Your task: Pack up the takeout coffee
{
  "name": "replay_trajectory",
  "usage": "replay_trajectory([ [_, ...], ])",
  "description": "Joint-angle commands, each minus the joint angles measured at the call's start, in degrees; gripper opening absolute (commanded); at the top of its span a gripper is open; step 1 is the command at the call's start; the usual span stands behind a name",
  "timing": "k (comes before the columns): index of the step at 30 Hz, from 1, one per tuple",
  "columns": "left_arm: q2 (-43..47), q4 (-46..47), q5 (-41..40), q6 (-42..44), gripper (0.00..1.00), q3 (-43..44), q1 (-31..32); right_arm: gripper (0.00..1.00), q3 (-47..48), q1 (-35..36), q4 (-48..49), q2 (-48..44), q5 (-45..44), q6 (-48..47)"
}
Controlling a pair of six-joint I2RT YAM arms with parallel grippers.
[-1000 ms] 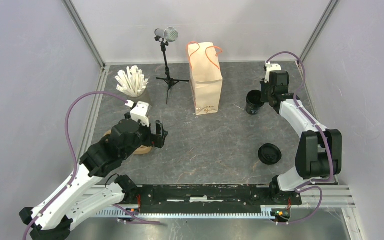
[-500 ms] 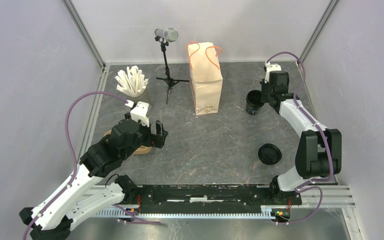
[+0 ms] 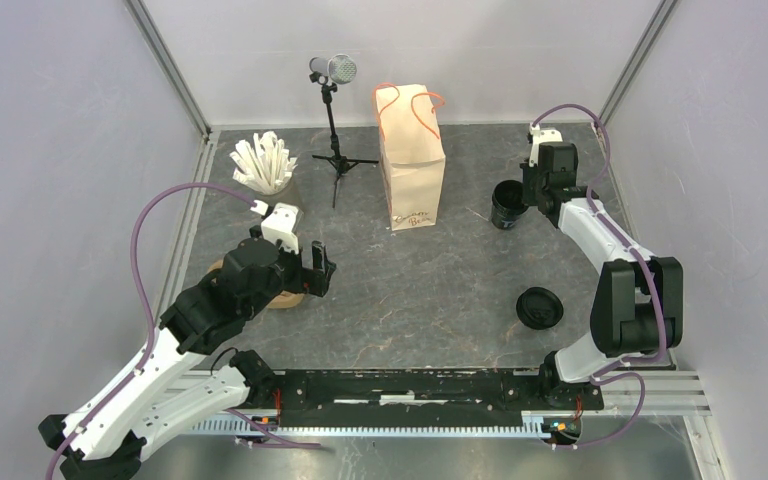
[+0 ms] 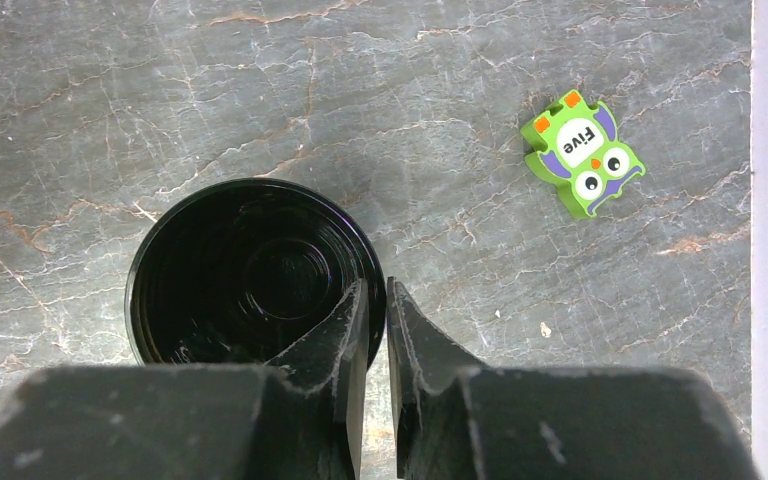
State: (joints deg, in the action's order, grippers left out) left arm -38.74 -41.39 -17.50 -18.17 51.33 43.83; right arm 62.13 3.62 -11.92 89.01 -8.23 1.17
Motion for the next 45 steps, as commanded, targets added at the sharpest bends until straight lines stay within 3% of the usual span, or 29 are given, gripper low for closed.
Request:
replay_trajectory([
  [1,0.09,0.75,-0.29,-0.11,1.0,0.09,-0.06,0.18,0.94,-0.39,0.84,0.33,-1.25,-0.31],
  [8,0.17,0.6,-0.28,-0.26,1.0,0.0,-0.06,0.12,0.41,-0.58,1.28,0.21,-1.03,-0.32],
  [17,0.11,0.6,-0.28,-0.28,1.0,0.1,-0.06,0.17,0.89,-0.95,0.81,0.86,-0.42,-0.14],
  [28,0.55,0.64,-0.27,-0.28,1.0,0.01,-0.04,0.07,0.11,-1.02,1.21,-0.24,-0.12,-0.29],
  [45,0.43,0.65,-0.25,-0.35,1.0,0.01,-0.06,0.04,1.77,-1.16,0.4,-2.78,0.75,1.19],
])
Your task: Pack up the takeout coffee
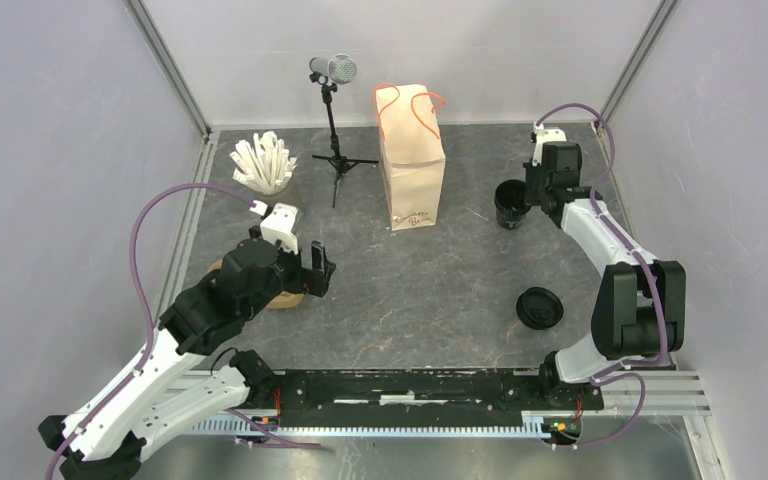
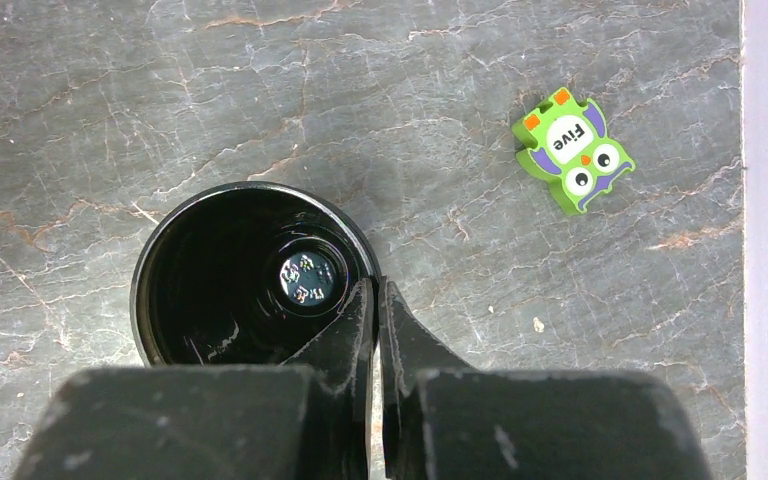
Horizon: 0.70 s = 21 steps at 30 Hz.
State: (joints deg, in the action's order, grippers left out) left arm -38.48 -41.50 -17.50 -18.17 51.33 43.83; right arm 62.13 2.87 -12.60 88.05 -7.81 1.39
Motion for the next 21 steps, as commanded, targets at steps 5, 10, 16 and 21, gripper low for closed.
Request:
replay_trajectory([
  [5,-0.17,0.67,-0.24,-0.36,1.0,0.01,-0.06,0.03,1.78,-1.78,1.83,-2.32,2.0,2.55],
  [10,0.06,0.72,-0.51,-0.37,1.0,-0.09,-0.06,0.02,1.86,-4.9,3.01,-3.23,6.02,4.7],
  [16,-0.25,0.74,-0.86,-0.33,1.0,-0.09,-0.06,0.01,1.99,-5.91,3.27,-3.06,9.58,5.68],
  [21,-0.81,0.54,-1.04,-0.34,1.0,0.0,-0.06,0.0,3.22,-6.12,3.02,-3.13,11.21,6.74],
])
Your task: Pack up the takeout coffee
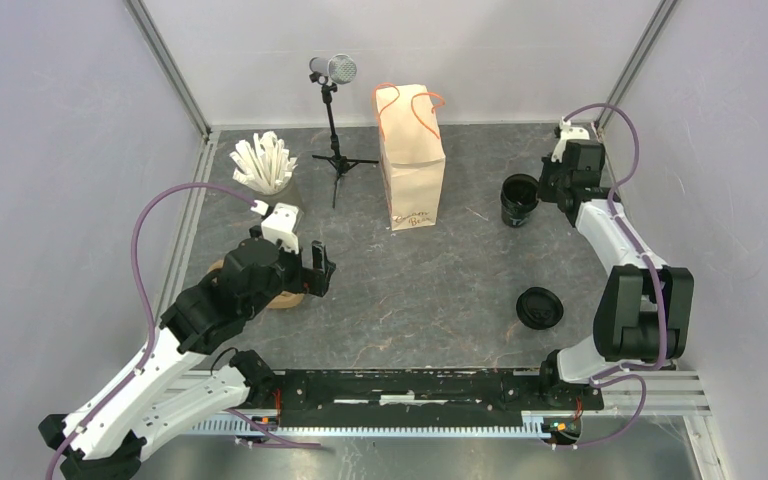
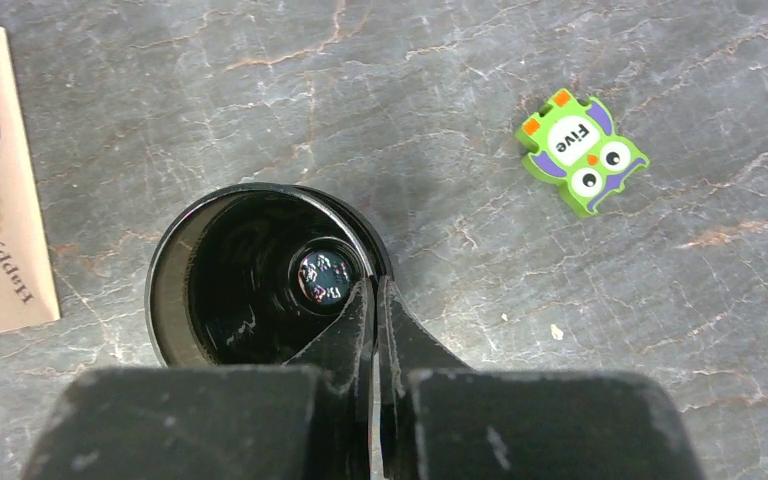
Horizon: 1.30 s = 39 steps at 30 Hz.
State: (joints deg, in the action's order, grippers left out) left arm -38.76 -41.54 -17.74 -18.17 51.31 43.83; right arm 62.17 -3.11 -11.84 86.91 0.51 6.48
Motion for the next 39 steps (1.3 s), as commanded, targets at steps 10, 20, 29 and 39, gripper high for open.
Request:
replay_trajectory([
  [10,-0.98,0.41,-1.08,-0.63,1.0,0.19,-0.06,0.0,7.35,-0.14,-0.83,-4.46,3.11,4.13],
  [20,-1.16,0.17,-1.34,-0.99,1.0,0.36,-0.07,0.0,9.91,0.08,-6.03,-9.17,5.55,5.29],
  [29,-1.86,-0.15,0.11,-0.98,1.0,0.81,-0.06,0.0,2.74,8.84,-8.51,-21.5,1.44,7.26],
  [39,-2.42,0.3,1.17,-0.72,1.0,0.57,-0.06,0.0,-9.76,25.73,-13.36,-30.61,-4.76,7.12],
])
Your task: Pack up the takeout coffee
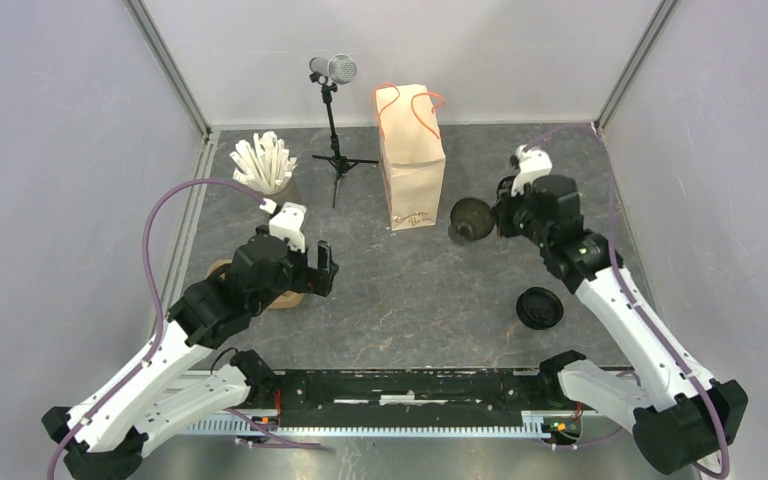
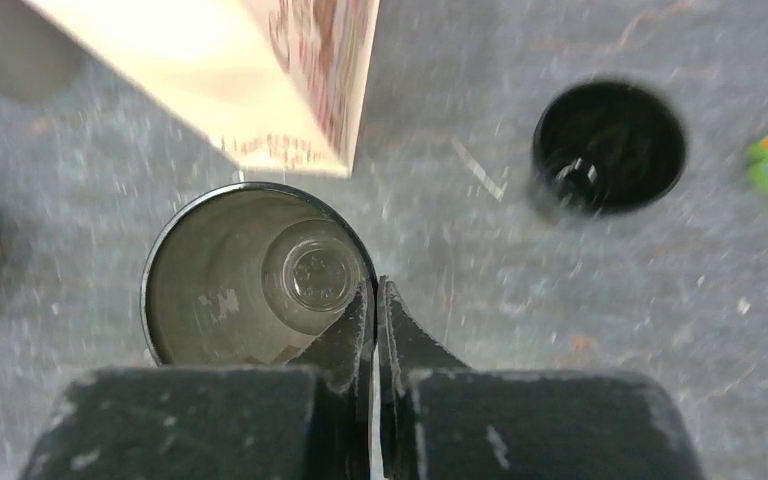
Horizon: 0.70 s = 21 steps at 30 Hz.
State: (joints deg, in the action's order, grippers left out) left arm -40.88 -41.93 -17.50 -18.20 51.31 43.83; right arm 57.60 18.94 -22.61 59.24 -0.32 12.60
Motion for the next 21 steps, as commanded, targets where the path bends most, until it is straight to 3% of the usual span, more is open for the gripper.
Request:
replay_trajectory([
  [1,-0.38,0.71,0.97,-0.62,1.0,0.57,-0.06,0.0,-6.77,5.38,-1.92,-3.57,-3.99,1.68],
  [13,-2.68,0.62,-1.39,-0.91,1.0,0.92,-0.06,0.0,-13.34,28.05,6.7,2.29,-6.87,7.36],
  [18,-3.77,0.1,-3.79,-4.29,1.0,0.79,-0.06,0.0,-13.47,31.63,7.03,6.77,-8.44,6.81],
  [21,-6.31,-2.38,-9.2,-7.89,1.0,1.97,-0.06,0.02,-13.76,32.12,7.96,7.91,-8.26,6.91],
])
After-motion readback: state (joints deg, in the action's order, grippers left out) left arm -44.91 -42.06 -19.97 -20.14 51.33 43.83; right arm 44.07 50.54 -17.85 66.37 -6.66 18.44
